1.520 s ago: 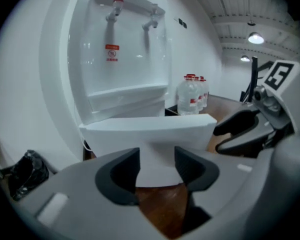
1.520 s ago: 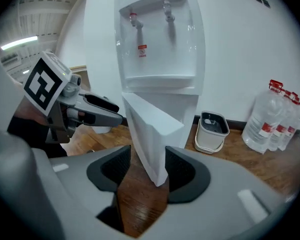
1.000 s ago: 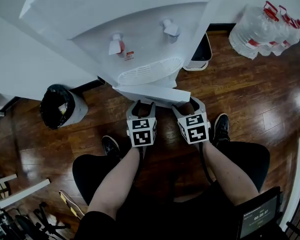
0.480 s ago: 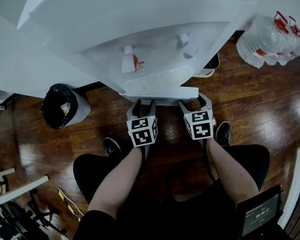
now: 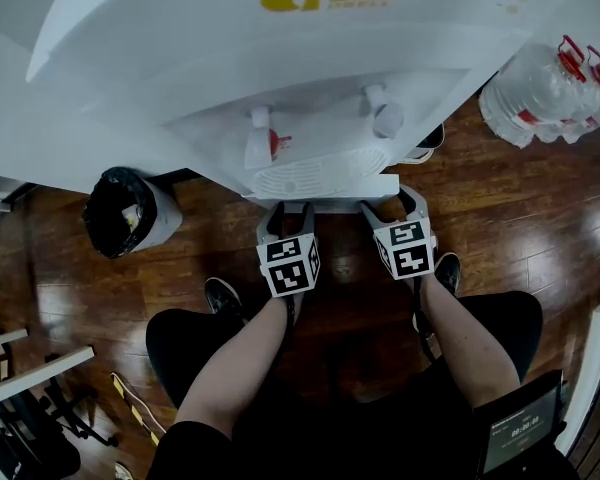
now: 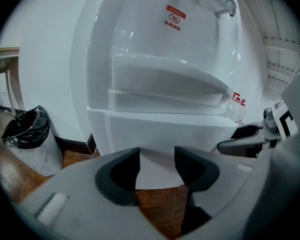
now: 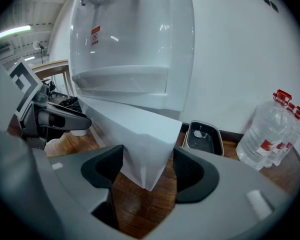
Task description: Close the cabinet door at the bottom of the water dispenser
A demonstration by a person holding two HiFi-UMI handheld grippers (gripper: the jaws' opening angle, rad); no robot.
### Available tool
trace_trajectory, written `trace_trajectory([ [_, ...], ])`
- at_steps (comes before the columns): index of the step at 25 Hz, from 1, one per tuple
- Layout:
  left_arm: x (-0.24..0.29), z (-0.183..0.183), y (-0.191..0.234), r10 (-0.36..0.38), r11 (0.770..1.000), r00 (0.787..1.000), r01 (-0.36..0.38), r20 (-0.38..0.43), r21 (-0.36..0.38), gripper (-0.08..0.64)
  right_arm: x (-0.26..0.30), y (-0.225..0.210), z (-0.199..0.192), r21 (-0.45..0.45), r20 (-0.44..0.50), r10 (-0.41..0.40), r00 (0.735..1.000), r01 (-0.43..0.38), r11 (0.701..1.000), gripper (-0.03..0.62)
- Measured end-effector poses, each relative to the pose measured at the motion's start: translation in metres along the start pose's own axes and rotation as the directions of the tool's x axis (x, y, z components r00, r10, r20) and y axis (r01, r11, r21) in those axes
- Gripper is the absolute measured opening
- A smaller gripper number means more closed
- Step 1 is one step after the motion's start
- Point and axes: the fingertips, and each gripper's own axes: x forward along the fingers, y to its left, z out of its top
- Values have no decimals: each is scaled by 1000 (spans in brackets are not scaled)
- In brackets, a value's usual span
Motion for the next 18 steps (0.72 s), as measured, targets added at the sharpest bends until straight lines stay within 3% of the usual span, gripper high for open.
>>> trace_trajectory([
  [18,3,4,-1,26,998,1000,-26,4,-56,235,2,-8,9,-72,2,10,1000,-9,997,298],
])
